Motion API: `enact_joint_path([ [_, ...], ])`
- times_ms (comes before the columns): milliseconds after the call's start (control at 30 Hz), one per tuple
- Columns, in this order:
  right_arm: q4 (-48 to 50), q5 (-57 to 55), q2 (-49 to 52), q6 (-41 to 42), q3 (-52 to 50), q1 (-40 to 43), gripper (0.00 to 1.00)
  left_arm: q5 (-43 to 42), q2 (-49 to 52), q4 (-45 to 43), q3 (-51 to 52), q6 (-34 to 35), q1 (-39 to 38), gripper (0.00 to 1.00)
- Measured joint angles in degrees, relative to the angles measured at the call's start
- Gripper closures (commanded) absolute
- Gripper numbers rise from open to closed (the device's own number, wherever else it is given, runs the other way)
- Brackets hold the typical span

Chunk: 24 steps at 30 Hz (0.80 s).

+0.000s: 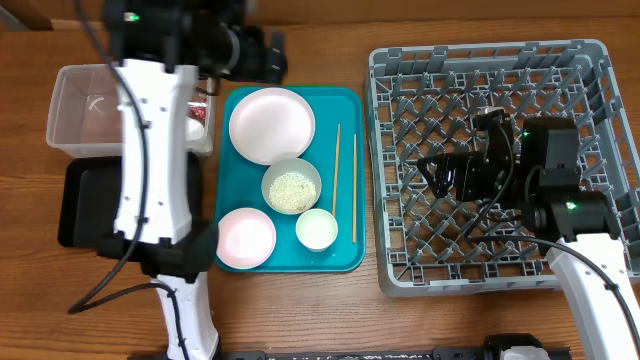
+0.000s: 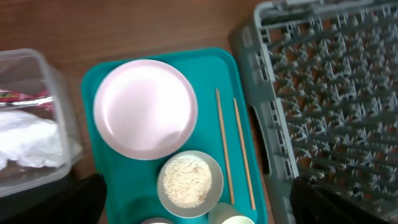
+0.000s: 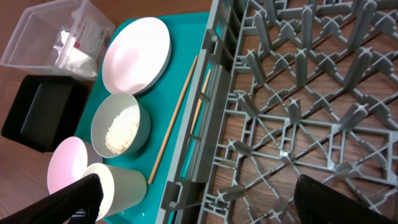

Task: Sort waste into correct bins and load items into the dishwasher
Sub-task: 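Move the left gripper to the white cup on the teal tray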

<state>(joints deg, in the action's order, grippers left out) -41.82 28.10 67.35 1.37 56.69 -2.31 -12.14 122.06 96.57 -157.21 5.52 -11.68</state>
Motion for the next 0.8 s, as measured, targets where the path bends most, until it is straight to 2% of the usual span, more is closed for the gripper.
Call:
enact_joint_path([
  [200, -1.3, 0.0, 0.0, 0.1, 0.0, 0.0, 0.0, 2.6, -0.5, -0.1, 16.2, 0.0, -7.1, 0.05],
  [367, -1.7, 0.0, 0.0, 0.1, 0.0, 0.0, 0.0, 3.9, -3.1, 0.0, 31.4, 0.0, -8.9, 0.05],
  [533, -1.8, 0.0, 0.0, 0.1, 0.0, 0.0, 0.0, 4.3, -16.6, 0.0, 41.3, 0.0, -8.9, 0.04],
  [667, -1.7, 0.0, 0.0, 0.1, 0.0, 0.0, 0.0, 4.5, -28.7, 0.3, 47.8, 0.0, -8.9, 0.07],
  [800, -1.6, 0.0, 0.0, 0.1, 0.0, 0.0, 0.0, 4.2, -29.1, -4.0, 56.0, 0.1, -9.0, 0.15],
])
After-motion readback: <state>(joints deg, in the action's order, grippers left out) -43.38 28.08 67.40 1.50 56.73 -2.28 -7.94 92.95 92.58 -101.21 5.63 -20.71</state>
